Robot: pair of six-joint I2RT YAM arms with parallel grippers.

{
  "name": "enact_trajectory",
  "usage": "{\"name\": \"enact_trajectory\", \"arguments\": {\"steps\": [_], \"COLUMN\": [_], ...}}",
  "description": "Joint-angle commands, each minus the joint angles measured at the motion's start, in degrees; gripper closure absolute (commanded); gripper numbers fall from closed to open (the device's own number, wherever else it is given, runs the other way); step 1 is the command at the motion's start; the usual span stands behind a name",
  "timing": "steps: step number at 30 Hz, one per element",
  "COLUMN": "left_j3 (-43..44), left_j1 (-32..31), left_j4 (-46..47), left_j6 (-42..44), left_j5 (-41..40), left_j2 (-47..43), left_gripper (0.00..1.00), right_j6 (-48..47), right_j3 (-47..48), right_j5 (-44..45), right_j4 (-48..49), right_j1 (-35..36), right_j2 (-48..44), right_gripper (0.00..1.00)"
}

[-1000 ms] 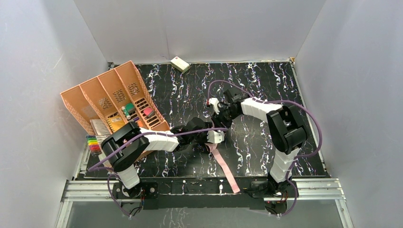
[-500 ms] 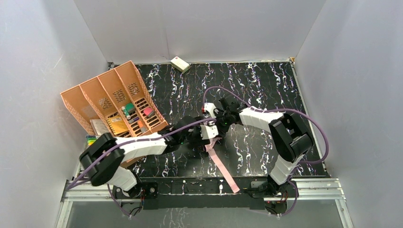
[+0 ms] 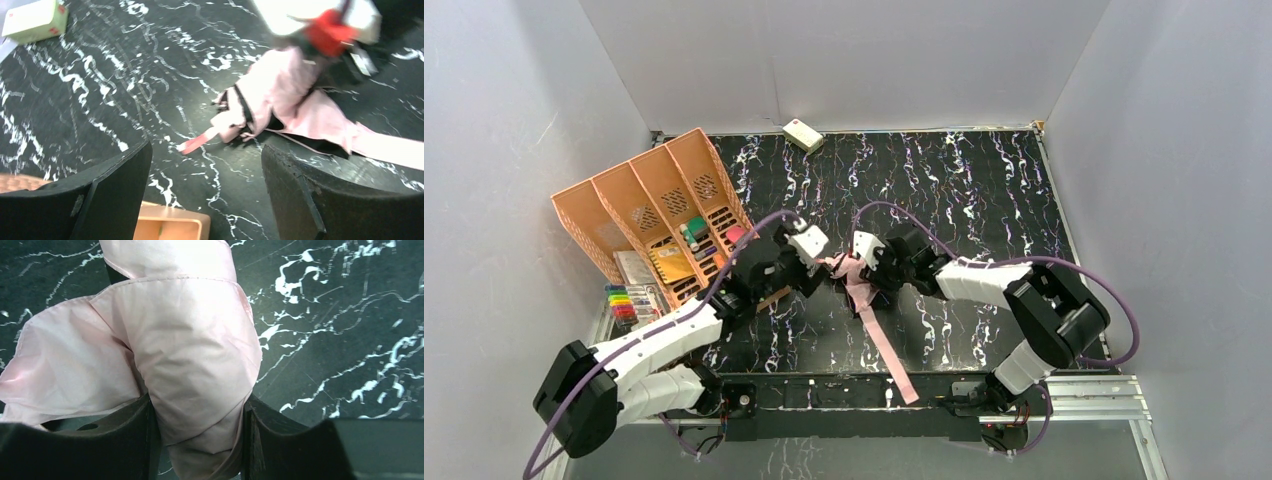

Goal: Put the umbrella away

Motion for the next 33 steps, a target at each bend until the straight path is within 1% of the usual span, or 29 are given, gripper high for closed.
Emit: {"name": "enact_trajectory", "arguments": {"steps": [1, 5, 8, 12, 15, 18, 20, 23, 24, 33], "left_j3": [-0.2, 2.6, 5.6, 10.8, 14.5, 20.1, 24.2, 29.4, 30.3, 30.9], "left_j1": [6.4, 8.1, 9.7, 12.5, 15.1, 16.6, 16.7, 16.7, 16.6, 14.2], "left_j4": [4.4, 4.8, 4.0, 2.2, 1.2, -3.8, -10.0, -18.2, -19.6, -19.8], "left_j6": [-7.6, -5.2, -3.2, -1.4, -1.1, 1.4, 5.3, 8.0, 8.4, 9.6], "left_j5": [5.7, 10.0, 16.3, 26.5, 33.4, 41.8, 47.0, 49.9, 50.4, 51.7], "left_j2": [-1.5, 2.7, 7.5, 14.8, 19.7, 24.7, 28.3, 33.9, 35.2, 39.2], "left_gripper": [0.2, 0.18, 0.17, 0.18, 0.18, 0.18, 0.18, 0.18, 0.18, 0.16], "right_j6": [-7.2, -10.0, -10.1, -14.8, -19.5, -22.2, -23.0, -23.0, -23.0, -25.2], "right_j3": [-7.0, -7.8, -8.4, -13.0, -18.1, -20.5, -20.7, -20.2, -20.1, -21.1], "right_j5": [11.0, 9.5, 9.1, 8.8, 7.1, 5.5, 5.2, 5.0, 5.0, 5.6], "right_j4": [1.6, 0.8, 1.8, 7.9, 13.8, 16.1, 16.6, 16.7, 16.8, 18.9], "right_j1": [0.7, 1.5, 2.1, 3.8, 4.3, 4.6, 4.8, 5.1, 5.2, 5.8], "right_j2": [0.4, 1.4, 1.4, -1.1, -3.9, -5.2, -5.1, -4.6, -4.4, -6.2], "right_gripper": [0.69, 0.67, 0.67, 0.65, 0.66, 0.66, 0.65, 0.64, 0.64, 0.65]}}
